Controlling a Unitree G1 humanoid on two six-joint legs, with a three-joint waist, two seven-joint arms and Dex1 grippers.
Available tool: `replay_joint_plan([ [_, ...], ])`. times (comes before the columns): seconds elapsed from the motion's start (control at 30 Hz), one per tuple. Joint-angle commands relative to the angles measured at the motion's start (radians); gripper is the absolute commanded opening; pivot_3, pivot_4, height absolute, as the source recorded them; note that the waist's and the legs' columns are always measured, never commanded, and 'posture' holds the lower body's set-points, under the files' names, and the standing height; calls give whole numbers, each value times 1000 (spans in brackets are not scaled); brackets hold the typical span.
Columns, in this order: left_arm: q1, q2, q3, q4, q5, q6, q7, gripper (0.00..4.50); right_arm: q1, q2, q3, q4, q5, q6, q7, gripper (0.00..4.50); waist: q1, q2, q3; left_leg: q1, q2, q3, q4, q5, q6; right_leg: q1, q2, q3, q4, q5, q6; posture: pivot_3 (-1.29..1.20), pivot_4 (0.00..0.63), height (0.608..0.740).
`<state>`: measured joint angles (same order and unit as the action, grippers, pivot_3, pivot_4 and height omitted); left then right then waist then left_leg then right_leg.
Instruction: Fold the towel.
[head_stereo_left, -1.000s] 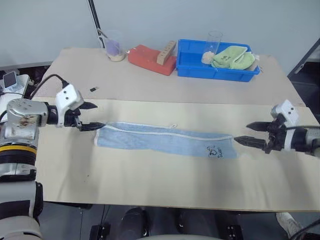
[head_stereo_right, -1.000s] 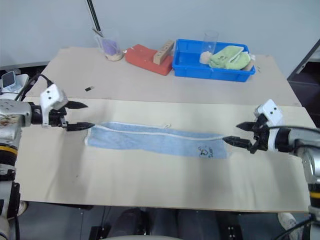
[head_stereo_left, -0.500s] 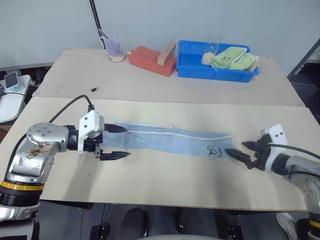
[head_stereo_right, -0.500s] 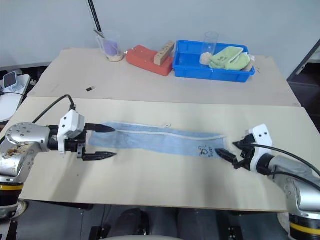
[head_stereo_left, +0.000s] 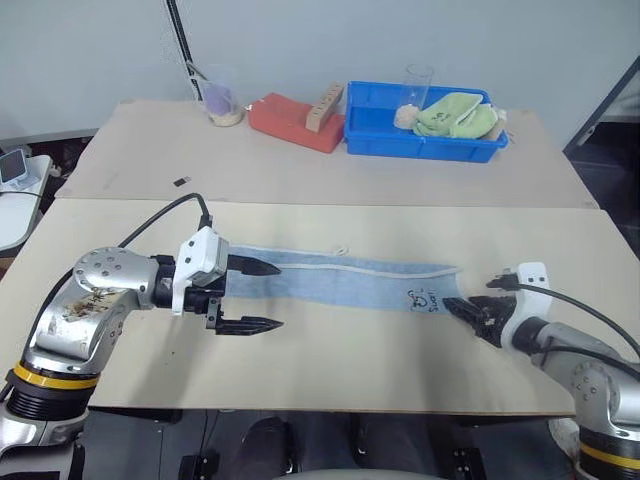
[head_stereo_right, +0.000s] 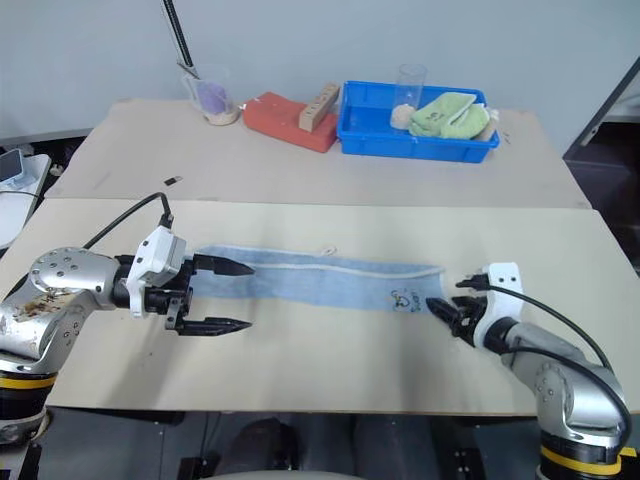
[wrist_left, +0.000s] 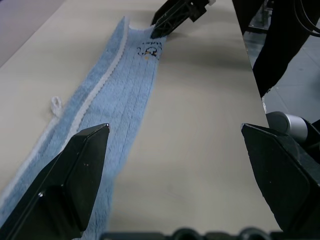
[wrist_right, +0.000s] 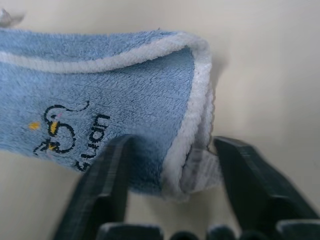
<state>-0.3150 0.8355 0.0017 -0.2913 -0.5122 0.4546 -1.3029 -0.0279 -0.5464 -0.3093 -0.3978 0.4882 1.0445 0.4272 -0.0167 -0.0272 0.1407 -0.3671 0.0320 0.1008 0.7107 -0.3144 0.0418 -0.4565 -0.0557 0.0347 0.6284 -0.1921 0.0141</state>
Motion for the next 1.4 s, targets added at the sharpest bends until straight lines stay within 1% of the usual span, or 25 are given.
replay_joint_plan([
  [0.03, -11, 4, 10, -12, -5, -20, 6, 4500, 19, -8, 24, -9, 1, -19, 15, 1264, 1, 0, 0, 0, 0, 0, 0, 0, 0, 0, 0, 0, 0, 0, 0, 0, 150, 717],
  [0.13, -4, 4, 14, -18, -9, -19, 9, 4500, 25, -26, 3, -5, 2, -34, 27, 218, 2, 0, 0, 0, 0, -1, 0, 0, 0, 0, 0, 0, 0, 0, 0, 0, 150, 717],
  [0.17, -1, 3, 14, -18, -10, -21, 9, 4500, 26, -33, -5, 0, 2, -38, 31, 23, 3, 0, 0, 0, 0, -1, 0, 0, 0, 0, 0, 0, 0, 0, 0, 0, 150, 717],
  [0.3, 7, -3, 13, 0, -7, -42, 1, 4500, 26, -103, -60, 63, -5, -64, 71, 23, 6, 0, 0, 0, -1, -1, 0, 0, 0, 0, 0, 1, -1, 0, 0, 0, 150, 717],
  [0.4, 7, -4, 12, 14, -7, -59, -8, 4500, 17, -194, -104, 137, -13, -95, 130, 23, 11, 0, 0, -1, -2, -2, 0, 0, 0, 1, -1, 1, -1, 0, 0, 0, 150, 717],
  [0.47, 2, -8, 12, 24, -9, -68, -11, 4500, 3, -278, -130, 204, -19, -130, 191, 23, 12, 0, 0, -1, -3, -2, 0, 0, 1, 1, -1, 2, -2, 0, 0, 0, 150, 717],
  [0.57, -2, -12, 13, 31, -12, -75, -14, 4500, -18, -371, -136, 261, -8, -169, 285, 23, 10, 0, 0, -1, -2, -2, 0, 0, 1, 1, 0, 2, -2, 0, 1, 0, 150, 717],
  [0.63, -3, -15, 14, 31, -15, -80, -14, 4500, -50, -425, -119, 235, 30, -163, 357, 23, 5, 0, 0, -1, -2, -2, 0, 0, 1, 1, 0, 2, -2, 0, 1, 0, 150, 717],
  [0.73, -1, -17, 21, 27, -21, -79, -11, 4500, -112, -450, -79, 155, 86, -116, 399, 23, -3, 0, 0, 0, 0, -3, 0, 0, 1, 1, 2, 3, -2, 0, 1, 0, 150, 717],
  [0.8, 5, -15, 31, 18, -30, -73, -6, 4500, -160, -447, -39, 78, 133, -72, 408, 23, -4, 0, 0, 0, 0, -3, 0, 0, 1, 1, 3, 3, -2, 0, 1, 0, 150, 717],
  [0.93, 20, -9, 51, -5, -45, -58, 12, 4500, -250, -380, 58, -28, 190, 2, 353, 23, 2, 0, 0, -1, 1, -5, 0, 0, 1, 0, 3, 3, -2, 0, 1, 0, 150, 717],
  [1.03, 34, -4, 60, -19, -52, -51, 27, 4500, -295, -300, 166, -40, 171, 15, 299, 23, 9, 0, 0, -1, 0, -5, 0, 0, 1, 0, 1, 3, -2, 0, 1, 0, 150, 717],
  [1.13, 49, 1, 65, -35, -57, -44, 40, 4500, -319, -244, 255, -30, 147, 20, 267, 23, 12, 0, 0, -2, -1, -4, 0, 0, 1, 0, -1, 3, -3, 0, 1, 0, 150, 717],
  [1.3, 71, -6, 76, -56, -62, -17, 87, 4500, -351, -165, 311, 25, 103, -11, 208, 23, 12, 0, 0, -2, -1, -4, 0, 0, 1, 0, -1, 2, -3, 0, 1, 0, 150, 717],
  [1.4, 80, -13, 79, -69, -58, -5, 126, 4500, -364, -136, 314, 32, 98, -25, 204, 997, 11, 0, 0, -2, -1, -4, 0, 0, 1, 0, 0, 2, -2, 0, 1, 0, 150, 717],
])
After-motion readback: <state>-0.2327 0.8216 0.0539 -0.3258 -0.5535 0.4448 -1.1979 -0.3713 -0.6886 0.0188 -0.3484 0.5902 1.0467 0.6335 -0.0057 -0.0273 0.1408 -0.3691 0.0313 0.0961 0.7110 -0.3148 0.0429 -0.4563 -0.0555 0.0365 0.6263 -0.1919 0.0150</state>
